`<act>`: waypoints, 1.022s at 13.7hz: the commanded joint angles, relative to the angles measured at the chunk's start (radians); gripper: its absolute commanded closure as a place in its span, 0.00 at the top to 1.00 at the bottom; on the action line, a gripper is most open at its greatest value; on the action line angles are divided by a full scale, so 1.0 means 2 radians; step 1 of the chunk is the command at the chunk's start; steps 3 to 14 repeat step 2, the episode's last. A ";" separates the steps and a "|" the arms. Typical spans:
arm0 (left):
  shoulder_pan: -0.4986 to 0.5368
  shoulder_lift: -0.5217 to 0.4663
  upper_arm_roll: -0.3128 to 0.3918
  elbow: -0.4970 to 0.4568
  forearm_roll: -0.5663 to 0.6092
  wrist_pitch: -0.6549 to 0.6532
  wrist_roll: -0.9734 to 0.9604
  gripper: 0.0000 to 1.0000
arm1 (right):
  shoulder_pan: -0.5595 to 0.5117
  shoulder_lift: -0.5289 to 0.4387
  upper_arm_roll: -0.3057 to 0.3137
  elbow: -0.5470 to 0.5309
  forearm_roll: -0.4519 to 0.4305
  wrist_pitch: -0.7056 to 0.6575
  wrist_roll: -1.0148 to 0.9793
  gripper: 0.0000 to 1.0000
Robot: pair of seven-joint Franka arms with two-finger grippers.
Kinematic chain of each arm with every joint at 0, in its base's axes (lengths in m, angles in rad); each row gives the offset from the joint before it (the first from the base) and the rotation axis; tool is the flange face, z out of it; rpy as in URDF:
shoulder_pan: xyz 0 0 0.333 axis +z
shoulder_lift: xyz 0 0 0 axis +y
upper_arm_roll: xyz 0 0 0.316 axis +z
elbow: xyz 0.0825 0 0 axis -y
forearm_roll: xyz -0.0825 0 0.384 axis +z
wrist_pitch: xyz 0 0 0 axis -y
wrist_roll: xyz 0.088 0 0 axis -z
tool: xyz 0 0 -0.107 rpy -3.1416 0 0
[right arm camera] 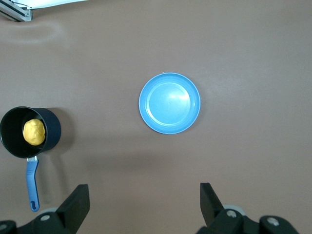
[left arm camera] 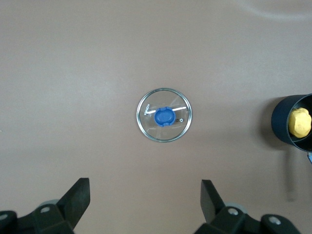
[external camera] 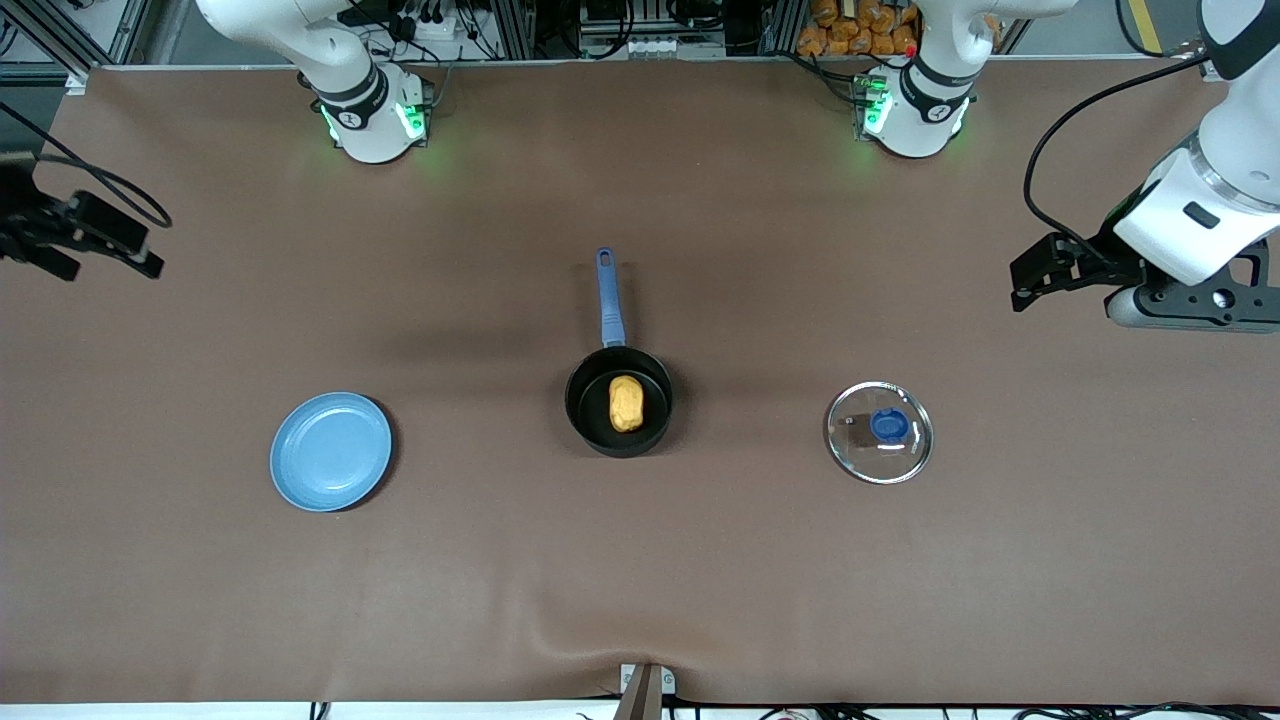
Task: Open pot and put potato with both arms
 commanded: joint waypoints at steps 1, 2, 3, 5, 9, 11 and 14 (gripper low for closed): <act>0.005 -0.004 -0.010 -0.003 0.010 0.000 -0.009 1.00 | -0.003 -0.019 0.007 -0.017 -0.015 0.000 0.004 1.00; 0.005 -0.004 -0.010 -0.003 0.010 0.000 -0.009 1.00 | -0.002 -0.024 0.009 -0.017 -0.022 0.000 0.011 1.00; 0.005 -0.004 -0.010 -0.003 0.010 0.000 -0.009 1.00 | -0.002 -0.024 0.009 -0.017 -0.022 0.000 0.011 1.00; 0.005 -0.004 -0.010 -0.003 0.010 0.000 -0.009 1.00 | -0.002 -0.024 0.009 -0.017 -0.022 0.000 0.011 1.00; 0.005 -0.004 -0.010 -0.003 0.010 0.000 -0.009 1.00 | -0.002 -0.024 0.009 -0.017 -0.022 0.000 0.011 1.00; 0.005 -0.004 -0.010 -0.003 0.010 0.000 -0.009 1.00 | -0.002 -0.024 0.009 -0.017 -0.022 0.000 0.011 1.00; 0.005 -0.004 -0.010 -0.003 0.010 0.000 -0.009 1.00 | -0.002 -0.024 0.009 -0.017 -0.022 0.000 0.011 1.00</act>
